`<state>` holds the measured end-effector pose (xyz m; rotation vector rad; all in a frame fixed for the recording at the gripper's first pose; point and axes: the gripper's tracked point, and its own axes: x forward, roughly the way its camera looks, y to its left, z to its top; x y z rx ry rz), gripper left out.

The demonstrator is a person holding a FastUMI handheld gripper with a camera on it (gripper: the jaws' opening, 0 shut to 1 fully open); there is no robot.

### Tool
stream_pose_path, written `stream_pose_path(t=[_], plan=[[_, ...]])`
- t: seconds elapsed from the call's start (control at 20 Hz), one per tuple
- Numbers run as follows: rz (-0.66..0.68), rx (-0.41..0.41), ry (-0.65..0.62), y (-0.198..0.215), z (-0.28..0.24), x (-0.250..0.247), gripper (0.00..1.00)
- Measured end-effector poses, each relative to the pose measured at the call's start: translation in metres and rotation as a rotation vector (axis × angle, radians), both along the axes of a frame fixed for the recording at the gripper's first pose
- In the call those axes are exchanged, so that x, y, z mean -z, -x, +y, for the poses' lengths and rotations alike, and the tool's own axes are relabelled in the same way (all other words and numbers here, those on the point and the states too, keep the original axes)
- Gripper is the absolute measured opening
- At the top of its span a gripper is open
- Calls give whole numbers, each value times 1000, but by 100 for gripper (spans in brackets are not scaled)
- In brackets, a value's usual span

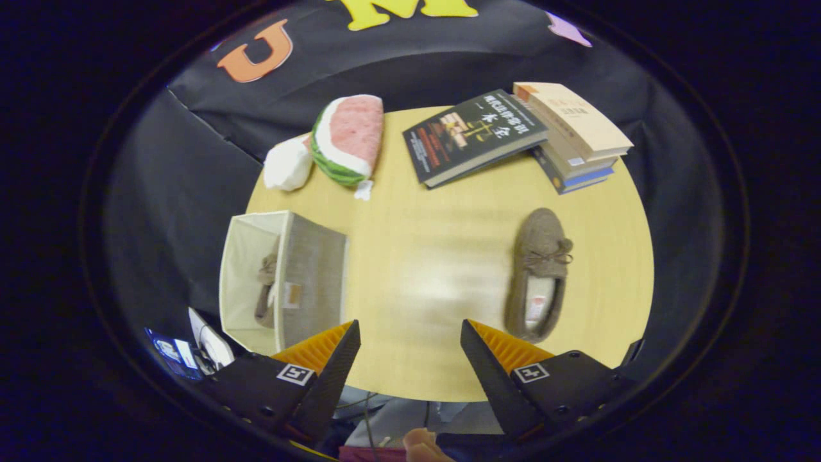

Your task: Open the storage box then place both shoes into the box .Put the left shoe in first, then the right shoe, with the right side of both shoes facing outward in a uniform manner.

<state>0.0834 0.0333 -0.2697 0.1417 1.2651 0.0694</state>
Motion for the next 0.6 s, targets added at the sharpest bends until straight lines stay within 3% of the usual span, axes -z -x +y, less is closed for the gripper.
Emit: stream_pose_path(t=[0.3, 0.6], plan=[[25, 31, 93, -1, -112, 52, 97], [41, 91, 162, -14, -180, 106, 97]])
